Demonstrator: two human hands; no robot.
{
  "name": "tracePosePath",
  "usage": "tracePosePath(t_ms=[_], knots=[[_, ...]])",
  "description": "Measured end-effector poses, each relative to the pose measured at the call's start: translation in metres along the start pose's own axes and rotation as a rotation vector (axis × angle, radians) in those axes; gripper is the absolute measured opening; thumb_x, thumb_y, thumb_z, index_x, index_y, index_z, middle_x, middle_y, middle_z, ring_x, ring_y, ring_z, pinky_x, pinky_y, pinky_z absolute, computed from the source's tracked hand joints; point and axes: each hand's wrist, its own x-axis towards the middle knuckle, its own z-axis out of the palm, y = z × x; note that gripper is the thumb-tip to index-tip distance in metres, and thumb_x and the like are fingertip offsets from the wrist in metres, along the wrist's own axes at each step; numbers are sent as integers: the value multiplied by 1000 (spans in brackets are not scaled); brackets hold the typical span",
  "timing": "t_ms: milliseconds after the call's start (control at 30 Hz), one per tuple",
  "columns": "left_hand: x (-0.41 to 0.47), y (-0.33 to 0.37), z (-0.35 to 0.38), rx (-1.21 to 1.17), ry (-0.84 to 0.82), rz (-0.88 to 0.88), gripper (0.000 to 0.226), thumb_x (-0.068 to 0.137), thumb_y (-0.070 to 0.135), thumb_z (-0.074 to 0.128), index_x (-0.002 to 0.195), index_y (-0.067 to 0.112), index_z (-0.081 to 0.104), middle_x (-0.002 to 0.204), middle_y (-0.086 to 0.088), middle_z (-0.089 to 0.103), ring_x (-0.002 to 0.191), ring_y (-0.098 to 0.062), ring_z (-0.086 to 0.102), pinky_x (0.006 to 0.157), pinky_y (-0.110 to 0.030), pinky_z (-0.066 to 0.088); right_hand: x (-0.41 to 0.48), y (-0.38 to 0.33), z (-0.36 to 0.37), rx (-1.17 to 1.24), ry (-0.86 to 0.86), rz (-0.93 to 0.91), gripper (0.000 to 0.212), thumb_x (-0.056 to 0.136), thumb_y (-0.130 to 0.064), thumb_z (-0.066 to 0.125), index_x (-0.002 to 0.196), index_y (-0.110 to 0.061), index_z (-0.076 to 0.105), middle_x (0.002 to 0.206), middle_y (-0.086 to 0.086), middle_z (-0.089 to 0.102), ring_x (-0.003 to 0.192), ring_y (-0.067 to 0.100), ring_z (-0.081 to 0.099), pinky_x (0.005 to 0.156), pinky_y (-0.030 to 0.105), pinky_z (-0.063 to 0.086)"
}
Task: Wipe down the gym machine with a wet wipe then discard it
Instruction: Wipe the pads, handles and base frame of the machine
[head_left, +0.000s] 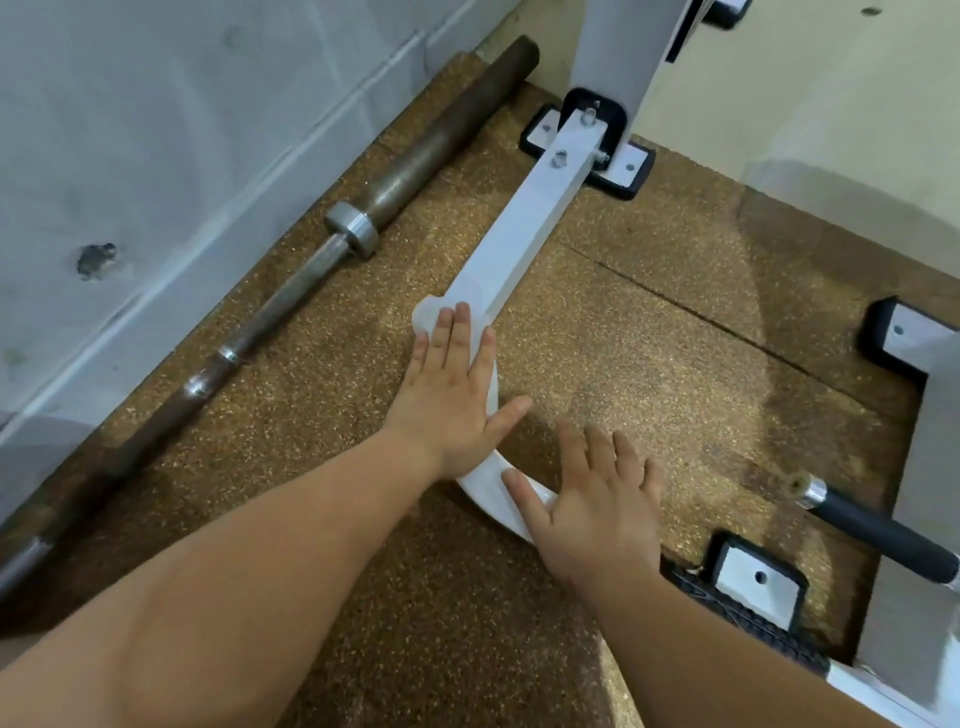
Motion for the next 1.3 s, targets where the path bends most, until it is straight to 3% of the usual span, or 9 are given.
tracePosePath(t_ms=[200, 433, 667, 867, 967, 1167, 1300], knots=[[50, -10, -22, -22, 36, 6, 97, 90, 75, 5, 159, 11, -20, 163, -17, -31, 150, -30, -32, 125, -49, -13, 4, -2, 1, -17, -52, 9, 105, 79, -91, -9, 163, -31, 5, 172, 1, 9, 157, 28, 1, 126, 52, 5], [8, -15, -7, -32, -10, 41, 99, 86, 76, -8, 158, 9, -20, 162, -12, -37, 147, -24, -39, 125, -47, -12, 4, -2, -2, -44, -69, -3, 100, 82, -89, -3, 159, -30, 24, 167, -2, 23, 153, 26, 15, 121, 48, 19], [29, -16, -13, 18, -13, 57, 100, 86, 78, -8, 157, 10, -22, 163, -13, -35, 148, -26, -37, 124, -48, -15, 4, -4, -3, -13, -77, 6, 112, 73, -90, -14, 153, -31, 36, 163, -1, 29, 147, 28, 28, 118, 46, 28], [94, -15, -41, 28, 18, 130, 93, 94, 74, 6, 159, 11, -17, 165, -12, -29, 152, -26, -29, 127, -47, -8, 6, -5, 1, 15, -85, 42, 98, 86, -90, 8, 134, -25, 64, 143, 5, 58, 127, 33, 55, 99, 52, 46], [120, -9, -48, 64, 10, 135, 92, 95, 74, 5, 158, 12, -22, 164, -12, -32, 150, -26, -33, 126, -48, -9, 7, -4, 3, 15, -72, 54, 91, 88, -89, 16, 125, -24, 69, 134, 5, 64, 118, 33, 60, 89, 52, 51], [125, -9, -50, 56, 5, 152, 91, 96, 72, 4, 158, 10, -22, 164, -11, -32, 150, -24, -32, 126, -47, -10, 8, -4, 0, 3, -39, 43, 101, 83, -92, 6, 134, -26, 62, 144, 2, 56, 127, 32, 53, 98, 50, 44], [94, -16, -41, 3, 22, 146, 91, 97, 72, 8, 159, 10, -17, 166, -11, -27, 152, -23, -29, 126, -45, -10, 6, -4, -8, -4, -105, 9, 109, 76, -93, -7, 148, -30, 44, 158, -1, 38, 141, 28, 36, 109, 46, 35]])
